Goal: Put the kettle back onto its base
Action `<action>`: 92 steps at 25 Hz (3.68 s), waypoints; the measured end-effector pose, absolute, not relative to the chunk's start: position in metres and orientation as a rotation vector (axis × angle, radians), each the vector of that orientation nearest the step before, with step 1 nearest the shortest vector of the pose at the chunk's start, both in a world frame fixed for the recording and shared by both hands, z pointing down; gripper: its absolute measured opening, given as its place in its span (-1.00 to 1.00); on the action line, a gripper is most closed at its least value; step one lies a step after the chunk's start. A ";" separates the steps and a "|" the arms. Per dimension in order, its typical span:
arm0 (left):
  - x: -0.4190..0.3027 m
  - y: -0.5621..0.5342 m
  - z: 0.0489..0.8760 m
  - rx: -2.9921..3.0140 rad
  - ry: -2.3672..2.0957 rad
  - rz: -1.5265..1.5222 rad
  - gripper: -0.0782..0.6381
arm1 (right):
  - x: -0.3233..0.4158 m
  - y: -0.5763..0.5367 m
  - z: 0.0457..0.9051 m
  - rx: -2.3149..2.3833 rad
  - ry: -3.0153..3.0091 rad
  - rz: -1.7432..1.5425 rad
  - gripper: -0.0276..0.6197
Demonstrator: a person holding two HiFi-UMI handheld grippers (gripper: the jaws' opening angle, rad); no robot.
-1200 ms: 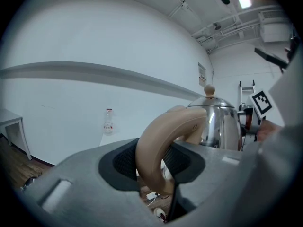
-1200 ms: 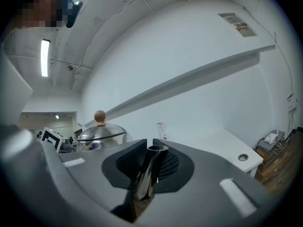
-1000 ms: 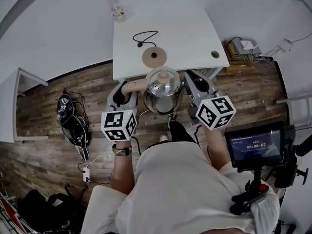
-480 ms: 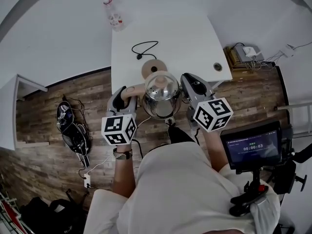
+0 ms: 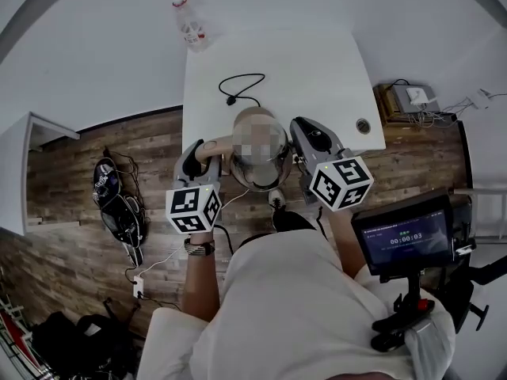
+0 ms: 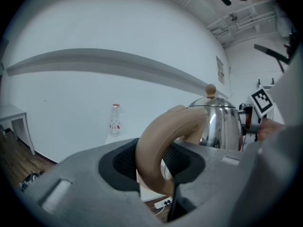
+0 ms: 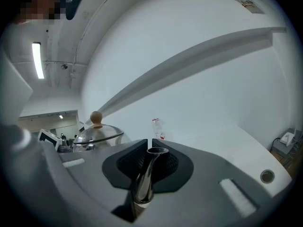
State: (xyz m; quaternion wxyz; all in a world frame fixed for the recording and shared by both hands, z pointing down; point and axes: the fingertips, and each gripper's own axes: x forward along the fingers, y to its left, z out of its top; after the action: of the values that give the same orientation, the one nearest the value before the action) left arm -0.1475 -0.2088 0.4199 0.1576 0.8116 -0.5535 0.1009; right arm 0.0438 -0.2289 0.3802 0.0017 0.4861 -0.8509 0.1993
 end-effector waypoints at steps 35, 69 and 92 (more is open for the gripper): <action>-0.156 -0.311 0.532 2.207 -1.683 0.321 -0.37 | 0.032 -0.354 0.502 1.375 -2.633 0.728 -0.85; -0.164 -0.314 0.567 2.139 -1.705 0.302 -0.37 | 0.020 -0.360 0.530 1.299 -2.633 0.704 -0.86; -0.160 -0.307 0.573 2.143 -1.689 0.342 -0.36 | 0.022 -0.355 0.533 1.305 -2.624 0.734 -0.86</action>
State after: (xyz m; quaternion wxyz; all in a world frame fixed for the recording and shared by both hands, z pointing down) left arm -0.1596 -0.3074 0.5732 0.1944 0.7645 -0.6023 0.1221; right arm 0.0218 -0.3551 0.5327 0.0602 0.4312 -0.8670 0.2425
